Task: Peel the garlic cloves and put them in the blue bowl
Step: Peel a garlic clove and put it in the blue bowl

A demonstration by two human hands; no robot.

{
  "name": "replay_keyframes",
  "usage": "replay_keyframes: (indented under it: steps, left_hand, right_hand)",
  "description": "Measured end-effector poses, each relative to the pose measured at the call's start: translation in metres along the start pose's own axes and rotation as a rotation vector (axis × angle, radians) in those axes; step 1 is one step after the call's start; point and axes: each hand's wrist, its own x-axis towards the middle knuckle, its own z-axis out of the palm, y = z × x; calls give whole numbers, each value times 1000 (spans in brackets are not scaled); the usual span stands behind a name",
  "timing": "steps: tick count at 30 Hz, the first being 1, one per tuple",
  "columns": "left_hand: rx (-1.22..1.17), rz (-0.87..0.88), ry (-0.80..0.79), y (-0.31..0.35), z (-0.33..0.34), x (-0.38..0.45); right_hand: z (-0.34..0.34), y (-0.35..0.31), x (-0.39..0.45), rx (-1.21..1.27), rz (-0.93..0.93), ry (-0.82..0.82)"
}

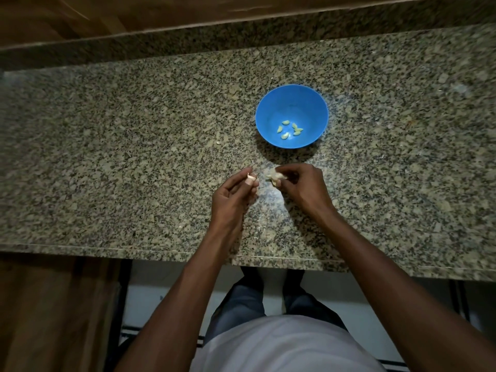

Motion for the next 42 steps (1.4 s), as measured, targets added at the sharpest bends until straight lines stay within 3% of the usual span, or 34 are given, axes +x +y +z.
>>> replay_keyframes:
  steps: [4, 10, 13, 18, 22, 29, 35, 39, 42]
  left_hand:
    - [70, 37, -39, -1, -11, -8]
    - [203, 106, -9, -7, -7, -19]
    - [240, 128, -23, -11, 3, -24]
    - [279, 154, -29, -19, 17, -33]
    - [460, 229, -67, -23, 12, -28]
    - [719, 333, -73, -26, 7, -21]
    - [949, 359, -167, -28, -4, -19]
    - [979, 305, -201, -25, -5, -19]
    - [842, 176, -278, -21, -5, -15]
  right_hand:
    - [1, -3, 3, -169, -103, -4]
    - [-5, -20, -27, -36, -51, 23]
    - [-3, -20, -45, 74, 90, -32]
    - [-2, -17, -54, 730, 608, -96]
    - [-11, -15, -51, 927, 718, -200]
    - [-8, -11, -49, 577, 475, -187]
    - [-6, -3, -48, 457, 396, -231]
    - [-8, -1, -47, 306, 268, -257]
    - [-8, 0, -46, 216, 185, -231]
